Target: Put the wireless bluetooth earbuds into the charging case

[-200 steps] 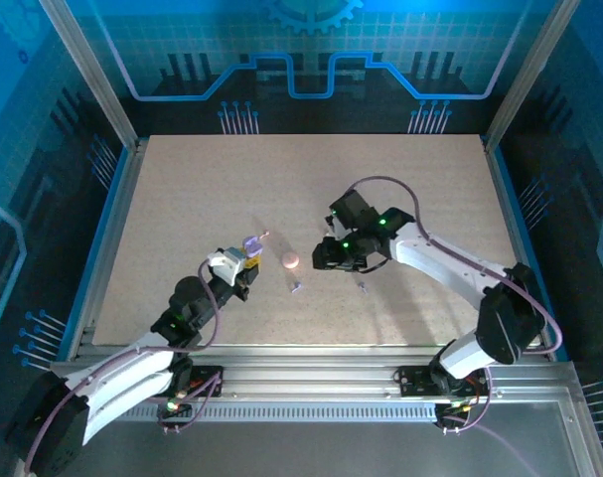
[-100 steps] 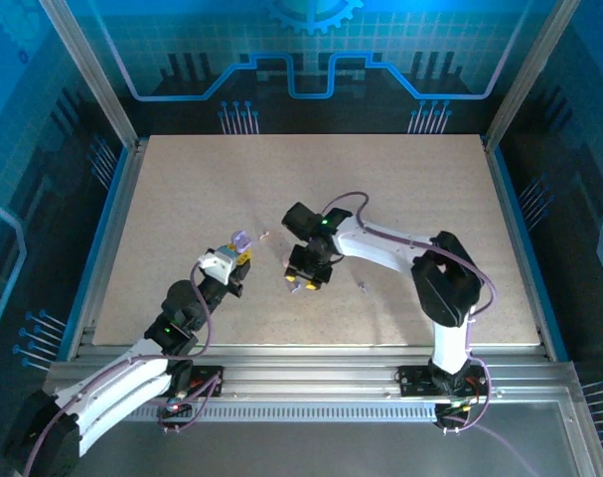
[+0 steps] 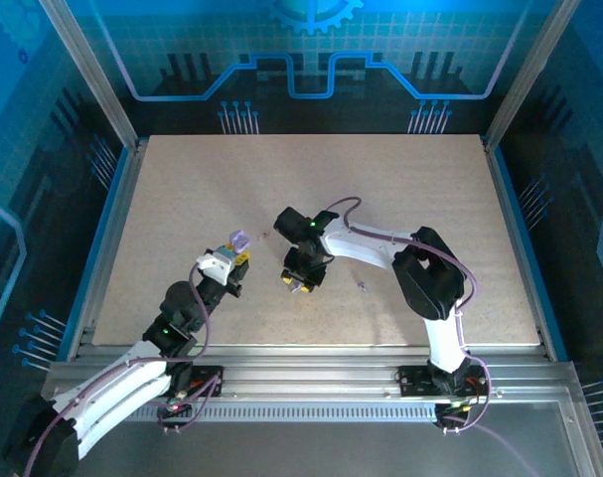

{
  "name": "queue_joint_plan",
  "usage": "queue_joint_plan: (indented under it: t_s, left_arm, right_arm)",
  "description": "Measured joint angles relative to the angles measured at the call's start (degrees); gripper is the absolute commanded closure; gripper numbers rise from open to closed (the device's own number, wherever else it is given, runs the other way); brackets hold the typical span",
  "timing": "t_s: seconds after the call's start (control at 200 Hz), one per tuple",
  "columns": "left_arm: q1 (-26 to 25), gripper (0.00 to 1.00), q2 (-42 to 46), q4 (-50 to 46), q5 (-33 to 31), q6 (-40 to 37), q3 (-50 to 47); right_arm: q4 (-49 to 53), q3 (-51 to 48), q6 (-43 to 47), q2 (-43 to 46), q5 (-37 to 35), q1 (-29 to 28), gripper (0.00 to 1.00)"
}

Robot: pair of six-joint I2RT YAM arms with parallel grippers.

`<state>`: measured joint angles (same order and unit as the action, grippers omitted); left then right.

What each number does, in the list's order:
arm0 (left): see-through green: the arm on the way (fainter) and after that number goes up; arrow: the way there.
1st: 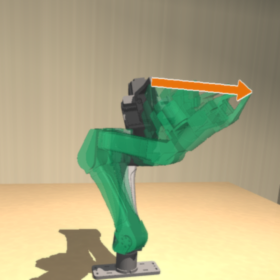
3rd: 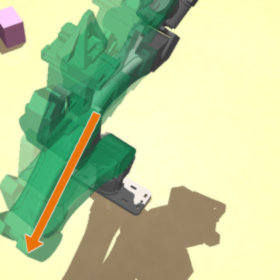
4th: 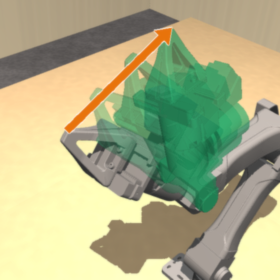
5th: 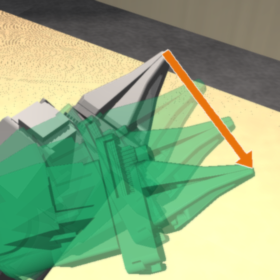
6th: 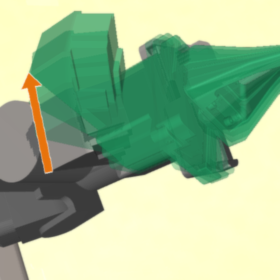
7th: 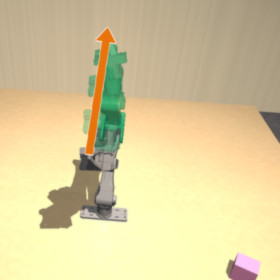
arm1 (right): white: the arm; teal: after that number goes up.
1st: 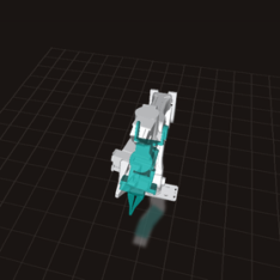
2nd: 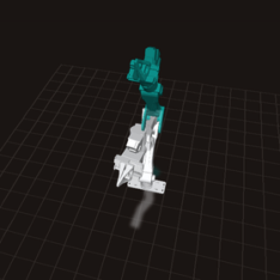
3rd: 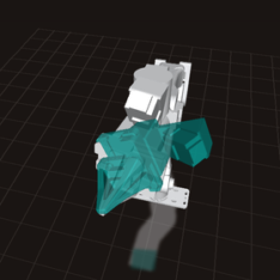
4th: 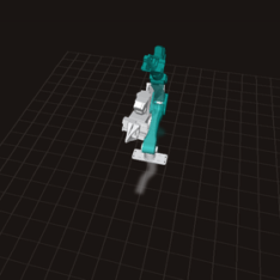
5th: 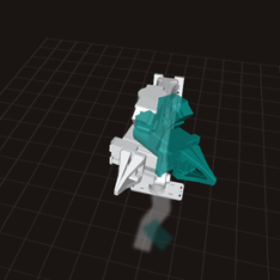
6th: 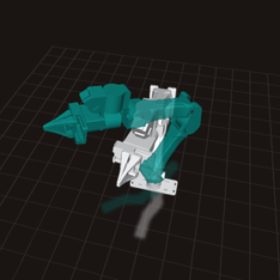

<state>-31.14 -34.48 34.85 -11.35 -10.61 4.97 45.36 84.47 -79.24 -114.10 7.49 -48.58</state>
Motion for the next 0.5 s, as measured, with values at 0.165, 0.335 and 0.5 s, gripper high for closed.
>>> queue_joint_plan:
  t_s: [0.165, 0.335, 0.5]
  left_arm:
    - [0.0, 0.89, 0.15, -0.55, 0.0, 0.0, 0.0]
    - [0.0, 0.89, 0.17, -0.74, 0.0, 0.02, 0.0]
    - [0.0, 0.89, 0.15, -0.74, 0.0, 0.15, 0.0]
  right_arm:
    - [0.0, 0.0, -0.33, -1.9, 0.0, 0.13, 0.63]
    - [-0.02, 0.02, -0.28, -3.45, 0.02, 0.37, 0.64]
    - [0.02, 0.2, -0.22, -4.35, 0.02, 0.55, 0.67]
